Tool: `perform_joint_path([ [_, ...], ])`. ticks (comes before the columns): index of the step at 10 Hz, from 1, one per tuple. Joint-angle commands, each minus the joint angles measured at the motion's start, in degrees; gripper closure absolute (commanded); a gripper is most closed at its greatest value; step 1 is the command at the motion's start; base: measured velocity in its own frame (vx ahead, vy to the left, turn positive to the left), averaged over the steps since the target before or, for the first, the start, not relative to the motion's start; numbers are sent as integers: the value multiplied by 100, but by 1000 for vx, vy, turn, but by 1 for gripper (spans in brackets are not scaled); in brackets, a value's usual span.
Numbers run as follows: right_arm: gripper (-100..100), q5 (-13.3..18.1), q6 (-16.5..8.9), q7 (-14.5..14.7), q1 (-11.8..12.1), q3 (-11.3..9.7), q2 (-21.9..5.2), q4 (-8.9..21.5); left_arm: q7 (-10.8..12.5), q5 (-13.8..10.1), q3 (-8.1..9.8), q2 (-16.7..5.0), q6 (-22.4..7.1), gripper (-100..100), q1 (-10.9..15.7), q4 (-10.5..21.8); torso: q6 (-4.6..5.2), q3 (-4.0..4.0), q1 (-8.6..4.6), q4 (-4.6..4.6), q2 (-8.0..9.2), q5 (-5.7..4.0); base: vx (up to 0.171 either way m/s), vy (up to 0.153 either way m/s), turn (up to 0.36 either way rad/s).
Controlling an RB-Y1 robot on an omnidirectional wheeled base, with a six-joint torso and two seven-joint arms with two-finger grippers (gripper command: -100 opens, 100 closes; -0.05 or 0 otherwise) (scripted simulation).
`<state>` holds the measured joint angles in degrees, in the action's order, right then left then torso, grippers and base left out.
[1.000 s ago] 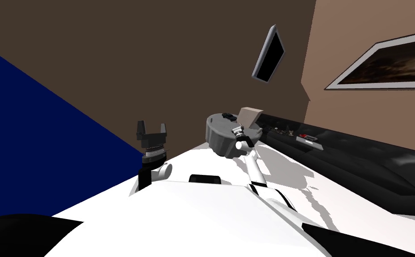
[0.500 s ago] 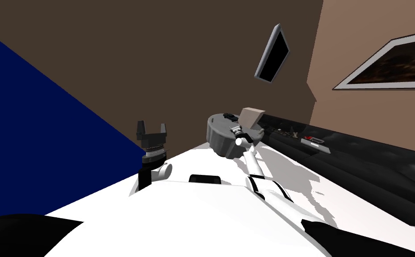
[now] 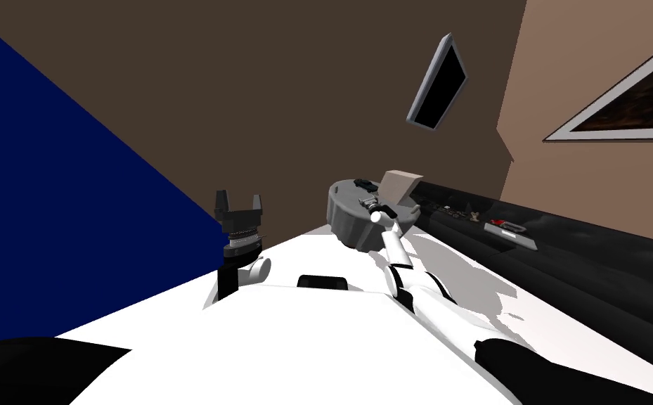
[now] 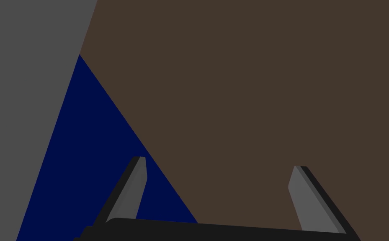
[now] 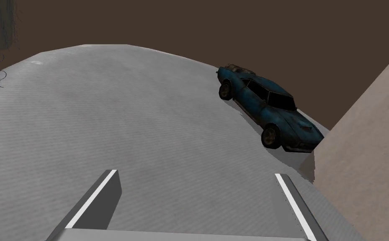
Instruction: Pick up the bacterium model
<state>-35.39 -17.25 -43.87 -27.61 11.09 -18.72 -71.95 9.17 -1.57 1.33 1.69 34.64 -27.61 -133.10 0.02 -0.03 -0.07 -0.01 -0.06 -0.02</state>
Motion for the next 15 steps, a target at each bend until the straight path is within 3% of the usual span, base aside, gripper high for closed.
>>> perform_joint_path([
  [1, -100, -76, -194, -112, -162, 41, -22, 246, 0, 0, 0, 0, 0, 0, 0, 0, 0, 0, 0, 0, 0, 0, 0, -21, 64],
  [2, -100, -257, -405, -289, -400, 82, -73, 447, 0, 0, 0, 0, 0, 0, 0, 0, 3, 0, -1, 0, 0, -1, 1, -23, 101],
  [3, -100, -257, -452, -289, -439, 82, -73, 588, 0, 0, 0, 0, 0, 0, 0, 0, 0, 0, 0, 0, -1, 0, 4, -18, 53],
  [4, -100, -436, -688, -461, -658, 122, -120, 740, 0, 0, 0, 0, 0, 0, 0, 0, 3, -1, 1, -1, -1, -1, 4, -16, 102],
  [6, -100, -436, -707, -461, -714, 122, -120, 928, 0, 0, 0, 0, 0, 0, 0, 0, 3, -1, 2, -1, -1, 0, 4, -12, 24],
  [7, -100, -614, -959, -629, -980, 161, -164, 1143, 0, 0, 0, 0, 0, 0, -1, 0, 5, 0, 3, -1, 0, 0, 5, -9, 95],
  [8, -100, -614, -959, -629, -984, 161, -164, 1264, 0, 0, 0, 0, 0, 0, 0, 0, 0, -1, 5, 0, -2, 1, 7, -14, 71],
  [9, -100, -788, -1195, -790, -1238, 200, -203, 1473, 0, 0, 0, 0, 0, 0, 0, 0, 4, -1, 4, -1, -1, 0, 8, -16, 90],
  [10, -100, -788, -1205, -790, -1249, 200, -203, 1596, 0, 0, 0, 0, 0, 0, 0, 0, 1, -1, 3, -1, -3, 1, 11, -16, 66],
  [11, -100, -959, -1443, -944, -1487, 236, -240, 1782, 0, 0, 0, 0, 0, 0, -1, 0, 4, -2, 3, -2, -3, 0, 15, -12, 130],
  [12, -100, -959, -1446, -944, -1507, 236, -240, 1922, 0, 0, 0, 0, 0, 0, 0, 0, 0, -3, 5, -1, -5, 1, 16, -14, 61],
  [13, -100, -1125, -1679, -1091, -1749, 271, -275, 2117, 0, 0, 0, 0, 0, 0, -1, 0, 5, -3, 4, -2, -5, 0, 17, -12, 105],
  [14, -100, -1125, -1679, -1091, -1757, 271, -275, 2222, 0, 0, 0, 0, 0, 0, 0, 0, 1, -3, 5, -1, -5, 1, 12, -13, 57],
  [15, -100, -1285, -1905, -1229, -1997, 304, -310, 2413, 0, 0, 0, 0, 0, 0, -1, 0, 5, -3, 4, -2, -4, 0, 12, -12, 79],
])
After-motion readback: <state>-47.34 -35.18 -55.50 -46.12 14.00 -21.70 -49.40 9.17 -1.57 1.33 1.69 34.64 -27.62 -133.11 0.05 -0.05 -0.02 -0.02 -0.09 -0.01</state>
